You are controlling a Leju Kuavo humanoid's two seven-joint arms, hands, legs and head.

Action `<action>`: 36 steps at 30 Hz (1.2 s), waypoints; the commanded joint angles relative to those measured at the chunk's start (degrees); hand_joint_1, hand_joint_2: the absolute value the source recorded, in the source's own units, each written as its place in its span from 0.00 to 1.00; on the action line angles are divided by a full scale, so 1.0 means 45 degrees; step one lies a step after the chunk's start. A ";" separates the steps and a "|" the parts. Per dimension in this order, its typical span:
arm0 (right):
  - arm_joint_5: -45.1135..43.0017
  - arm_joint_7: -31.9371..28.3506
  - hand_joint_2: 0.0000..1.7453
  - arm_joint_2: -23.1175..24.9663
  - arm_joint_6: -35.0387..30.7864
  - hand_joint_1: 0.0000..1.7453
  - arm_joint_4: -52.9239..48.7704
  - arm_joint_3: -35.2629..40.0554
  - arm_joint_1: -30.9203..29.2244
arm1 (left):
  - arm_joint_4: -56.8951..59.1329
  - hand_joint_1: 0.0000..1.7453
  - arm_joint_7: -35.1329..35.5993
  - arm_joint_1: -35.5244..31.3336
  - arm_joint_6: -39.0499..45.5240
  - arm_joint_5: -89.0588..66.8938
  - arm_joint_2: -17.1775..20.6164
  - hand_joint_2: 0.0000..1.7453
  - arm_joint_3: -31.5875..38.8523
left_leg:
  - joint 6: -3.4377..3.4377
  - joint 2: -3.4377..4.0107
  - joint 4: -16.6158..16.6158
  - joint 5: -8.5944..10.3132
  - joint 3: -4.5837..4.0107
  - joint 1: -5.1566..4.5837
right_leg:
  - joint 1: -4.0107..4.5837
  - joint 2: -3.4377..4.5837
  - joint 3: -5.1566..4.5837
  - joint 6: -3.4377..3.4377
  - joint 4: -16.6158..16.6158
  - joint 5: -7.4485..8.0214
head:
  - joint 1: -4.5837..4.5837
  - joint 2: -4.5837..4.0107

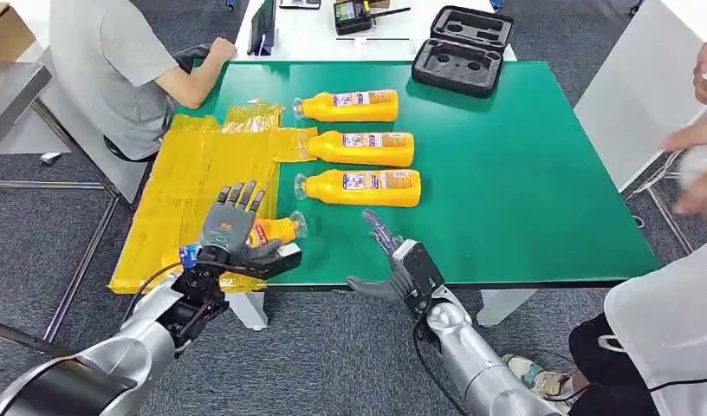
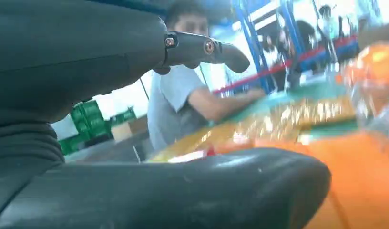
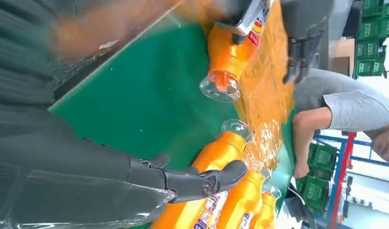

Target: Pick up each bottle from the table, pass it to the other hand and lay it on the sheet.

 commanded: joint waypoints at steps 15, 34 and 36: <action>-0.0101 0.0038 1.00 -0.0390 -0.0620 0.00 -0.0575 -0.0763 0.0688 | -0.5842 0.00 -0.4043 0.2490 0.3091 0.3615 -0.0758 0.00 0.1339 | -0.0009 -0.0002 -0.0001 -0.0022 0.0022 -0.0004 | 0.0000 -0.0003 0.0026 -0.0011 -0.0005 -0.0017 | -0.0005 0.0000; -0.0663 0.0038 0.00 0.0331 -0.5046 0.00 -1.0401 -0.1734 0.4966 | -1.0529 0.00 -1.0472 0.6057 0.0818 1.4405 -0.1747 1.00 0.2045 | -0.0023 -0.0010 0.0005 -0.0079 0.0047 0.0004 | 0.0008 -0.0008 0.0052 0.0002 0.0000 -0.0074 | -0.0005 0.0000; -0.0663 0.0038 0.00 0.0331 -0.5046 0.00 -1.0401 -0.1734 0.4966 | -1.0529 0.00 -1.0472 0.6057 0.0818 1.4405 -0.1747 1.00 0.2045 | -0.0018 -0.0009 0.0000 -0.0071 0.0030 0.0002 | 0.0005 -0.0008 0.0035 0.0003 -0.0003 -0.0061 | -0.0005 0.0000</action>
